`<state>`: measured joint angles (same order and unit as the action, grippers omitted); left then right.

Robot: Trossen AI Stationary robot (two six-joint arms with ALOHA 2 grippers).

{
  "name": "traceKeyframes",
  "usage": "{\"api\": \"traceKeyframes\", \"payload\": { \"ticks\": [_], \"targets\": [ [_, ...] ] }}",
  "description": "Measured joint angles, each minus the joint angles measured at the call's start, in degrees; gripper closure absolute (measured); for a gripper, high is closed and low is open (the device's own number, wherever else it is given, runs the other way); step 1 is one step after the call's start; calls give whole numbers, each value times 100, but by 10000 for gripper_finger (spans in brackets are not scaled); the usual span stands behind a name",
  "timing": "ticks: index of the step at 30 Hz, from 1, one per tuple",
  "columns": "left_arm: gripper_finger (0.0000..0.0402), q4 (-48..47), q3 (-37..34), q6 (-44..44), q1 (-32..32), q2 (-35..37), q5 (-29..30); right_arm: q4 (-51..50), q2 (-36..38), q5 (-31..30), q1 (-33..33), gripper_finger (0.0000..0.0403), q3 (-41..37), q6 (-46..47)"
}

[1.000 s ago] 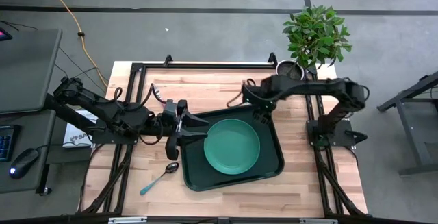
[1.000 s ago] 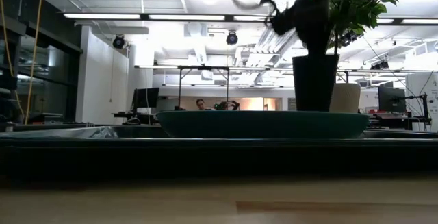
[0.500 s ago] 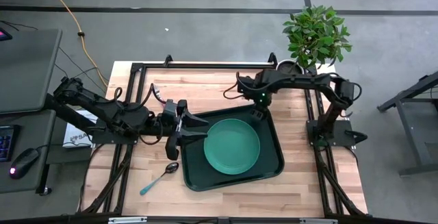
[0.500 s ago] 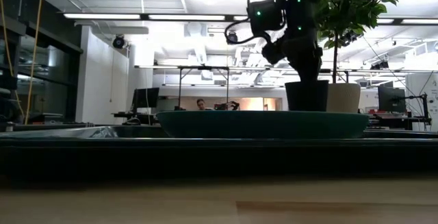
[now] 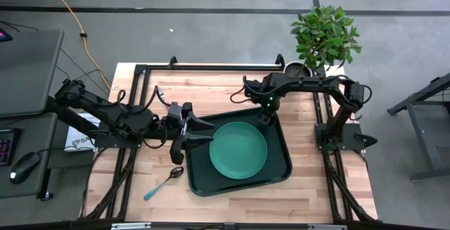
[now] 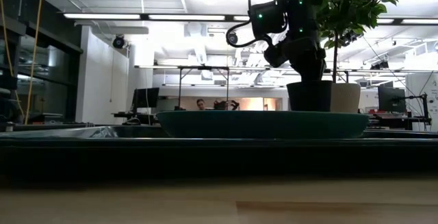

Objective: Pick and place plate/cup/fork/spoon on tray
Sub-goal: Put the dark blue cup on the black serving tray to the top right of the green plate, then put the blue spoon on the black serving tray to the left of the green plate

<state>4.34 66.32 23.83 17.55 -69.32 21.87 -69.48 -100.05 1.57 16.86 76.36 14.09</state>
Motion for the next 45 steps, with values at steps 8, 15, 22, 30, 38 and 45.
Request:
{"api": "traceKeyframes", "payload": {
  "ticks": [8,15,22,30,38,45],
  "targets": [
    [202,2,0,0,1,0,-2,-128,92,-256,0,326,277,-88],
    [202,4,0,0,1,0,-2,-548,346,-493,4,233,689,-141],
    [202,2,0,0,0,0,-4,-520,1283,239,-48,176,664,-95],
    [202,-2,0,-261,2,0,-17,1387,3662,328,-1102,170,-782,1503],
    [202,-4,0,-784,2,0,-13,5031,5202,-777,-2466,171,-2454,2367],
    [202,-22,0,-796,-1,0,-1,6424,5140,-951,-2798,171,-2959,1252]
  ]
}}
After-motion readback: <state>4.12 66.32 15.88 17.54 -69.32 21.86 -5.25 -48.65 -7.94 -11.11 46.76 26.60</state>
